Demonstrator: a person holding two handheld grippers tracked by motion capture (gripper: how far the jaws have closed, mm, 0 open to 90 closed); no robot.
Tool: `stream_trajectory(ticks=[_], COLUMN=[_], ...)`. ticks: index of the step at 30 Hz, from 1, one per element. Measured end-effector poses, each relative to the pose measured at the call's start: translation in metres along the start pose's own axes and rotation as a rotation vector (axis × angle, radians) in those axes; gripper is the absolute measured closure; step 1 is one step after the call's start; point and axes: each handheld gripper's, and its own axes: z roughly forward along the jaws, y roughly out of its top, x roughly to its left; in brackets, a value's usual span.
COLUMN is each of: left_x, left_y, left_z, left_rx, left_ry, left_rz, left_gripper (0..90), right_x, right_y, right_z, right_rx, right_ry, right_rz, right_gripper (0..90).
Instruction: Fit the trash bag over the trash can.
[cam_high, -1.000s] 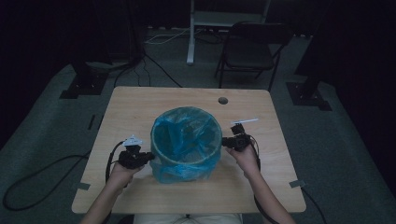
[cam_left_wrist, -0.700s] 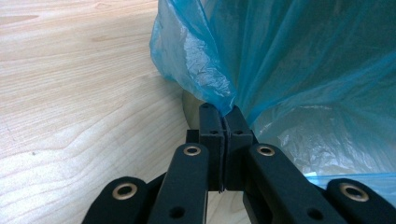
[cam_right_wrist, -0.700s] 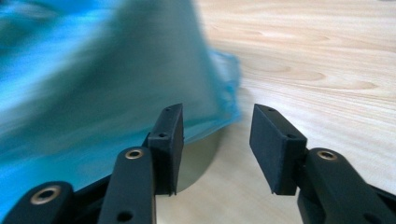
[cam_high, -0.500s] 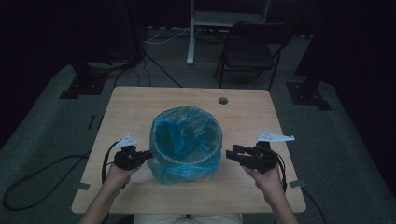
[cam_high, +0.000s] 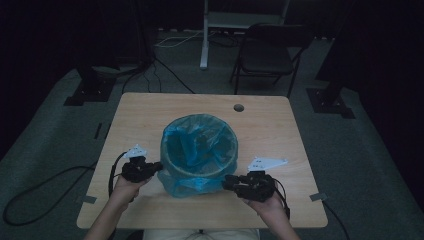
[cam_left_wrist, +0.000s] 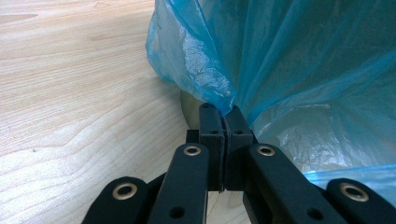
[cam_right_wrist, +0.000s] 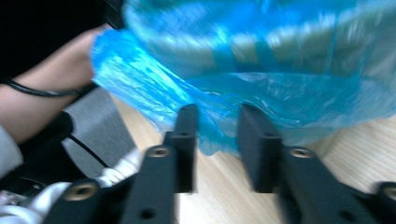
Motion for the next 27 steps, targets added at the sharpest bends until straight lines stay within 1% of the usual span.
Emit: stream_trajectory(ticks=[1,2,4,6,8,9,10,11,12,13,14,15,16,17,18,19,20,21,23,25,26,27], left_x=[0.001,0.001,0.003,0.003,0.004,0.004,0.004,0.004,0.006,0.006,0.006,0.008,0.009,0.010,0.010,0.010,0.009,0.009,0.008,0.007,0.007,0.006], left_y=[0.000,-0.001,-0.001,-0.002,-0.002,-0.002,-0.002,-0.002,-0.002,-0.002,-0.002,-0.003,-0.003,-0.004,-0.004,-0.004,-0.004,-0.004,-0.004,-0.005,-0.006,-0.007], left_z=[0.000,0.001,0.002,0.004,0.008,0.010,0.012,0.015,0.018,0.020,0.020,0.024,0.027,0.029,0.029,0.030,0.030,0.030,0.027,0.022,0.019,0.016], left_rx=[0.003,0.004,0.009,0.011,0.016,0.023,0.028,0.031,0.045,0.050,0.050,0.053,0.059,0.056,0.041,0.032,0.021,0.007,-0.021,-0.045,-0.059,-0.072], left_ry=[-0.001,-0.003,0.002,0.006,0.010,0.015,0.029,0.033,0.043,0.052,0.052,0.050,0.063,0.060,0.047,0.046,0.053,0.054,0.058,0.059,0.062,0.060], left_rz=[-0.003,-0.005,-0.007,-0.009,-0.009,-0.010,-0.009,-0.011,-0.008,-0.014,-0.014,-0.024,-0.025,-0.034,-0.045,-0.046,-0.041,-0.033,-0.029,-0.015,-0.008,0.001], left_gripper=[89.5,89.5,89.5,89.5,89.5,89.5,89.5,89.5,89.5,89.5,89.5,89.5,89.5,89.5,89.5,89.4,86.5,81.8,73.1,70.1,66.9,65.7], right_x=[-0.004,-0.008,-0.016,-0.027,-0.037,-0.043,-0.048,-0.053,-0.059,-0.064,-0.064,-0.069,-0.076,-0.079,-0.081,-0.082,-0.081,-0.081,-0.078,-0.076,-0.075,-0.074], right_y=[-0.002,-0.004,-0.009,-0.016,-0.023,-0.027,-0.031,-0.035,-0.039,-0.042,-0.042,-0.046,-0.051,-0.053,-0.055,-0.056,-0.056,-0.055,-0.053,-0.051,-0.050,-0.050], right_z=[0.004,0.007,0.016,0.026,0.037,0.043,0.048,0.053,0.057,0.061,0.061,0.064,0.068,0.070,0.070,0.069,0.068,0.066,0.060,0.051,0.046,0.041], right_rx=[0.008,0.020,0.045,0.069,0.102,0.110,0.124,0.131,0.138,0.151,0.151,0.158,0.166,0.167,0.159,0.150,0.140,0.127,0.100,0.071,0.054,0.037], right_ry=[0.004,0.001,-0.035,-0.040,-0.058,-0.058,-0.065,-0.075,-0.072,-0.081,-0.081,-0.095,-0.093,-0.100,-0.094,-0.089,-0.098,-0.100,-0.086,-0.088,-0.086,-0.083], right_rz=[0.009,0.022,0.032,0.068,0.095,0.111,0.126,0.144,0.167,0.176,0.176,0.189,0.218,0.227,0.239,0.250,0.251,0.253,0.264,0.259,0.267,0.270], right_gripper=[89.2,90.0,90.0,90.0,90.0,90.0,90.0,90.0,90.0,90.0,90.0,90.0,90.0,90.0,89.3,84.5,78.2,70.9,59.4,52.2,48.6,46.6])
